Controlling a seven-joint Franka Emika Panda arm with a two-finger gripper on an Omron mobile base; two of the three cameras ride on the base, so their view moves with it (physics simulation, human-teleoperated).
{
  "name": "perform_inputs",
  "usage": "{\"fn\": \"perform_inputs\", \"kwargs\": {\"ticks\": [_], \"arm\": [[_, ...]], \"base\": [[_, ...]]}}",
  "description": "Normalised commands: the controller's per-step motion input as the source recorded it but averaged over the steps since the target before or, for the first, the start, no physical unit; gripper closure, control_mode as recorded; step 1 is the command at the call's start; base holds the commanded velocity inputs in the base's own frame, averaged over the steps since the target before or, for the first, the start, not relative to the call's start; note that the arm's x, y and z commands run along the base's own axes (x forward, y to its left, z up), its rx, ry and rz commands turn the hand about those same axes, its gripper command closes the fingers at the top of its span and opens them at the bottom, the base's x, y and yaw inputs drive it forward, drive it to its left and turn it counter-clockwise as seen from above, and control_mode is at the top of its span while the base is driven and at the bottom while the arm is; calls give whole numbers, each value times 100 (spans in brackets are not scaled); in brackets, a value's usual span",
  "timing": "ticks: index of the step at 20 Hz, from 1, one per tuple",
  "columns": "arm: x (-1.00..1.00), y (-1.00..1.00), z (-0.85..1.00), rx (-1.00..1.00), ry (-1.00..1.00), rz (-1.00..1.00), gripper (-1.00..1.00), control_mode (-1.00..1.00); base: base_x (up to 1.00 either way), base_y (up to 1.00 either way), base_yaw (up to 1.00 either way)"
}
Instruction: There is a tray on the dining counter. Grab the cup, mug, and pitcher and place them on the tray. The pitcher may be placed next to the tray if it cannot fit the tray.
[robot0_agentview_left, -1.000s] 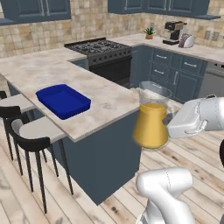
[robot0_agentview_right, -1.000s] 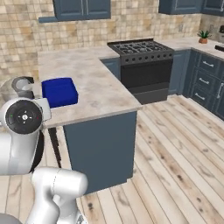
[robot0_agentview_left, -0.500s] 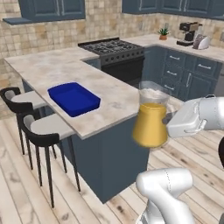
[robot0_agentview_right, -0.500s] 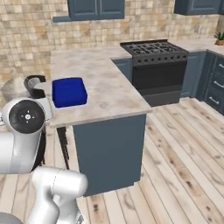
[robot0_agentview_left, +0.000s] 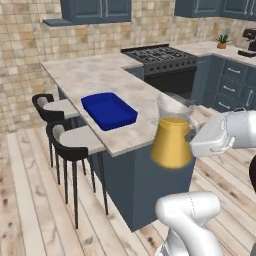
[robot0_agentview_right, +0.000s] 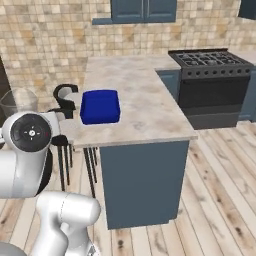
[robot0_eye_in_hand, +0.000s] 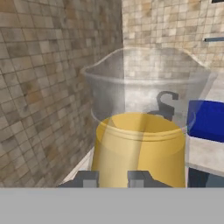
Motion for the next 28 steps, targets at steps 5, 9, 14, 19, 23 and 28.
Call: {"fn": "perform_inputs", "kwargs": {"ticks": [5,9,14,19,23,28], "arm": [[0,0,0,0,0,0,100,100],[0,0,0,0,0,0,100,100],[0,0,0,0,0,0,100,100],[0,0,0,0,0,0,100,100],[0,0,0,0,0,0,100,100],[0,0,0,0,0,0,100,100]], "base": [[32,-24,23],[40,-29,20],[48,-25,19],[53,-19,20],[50,-20,21],[40,-31,23]]}}
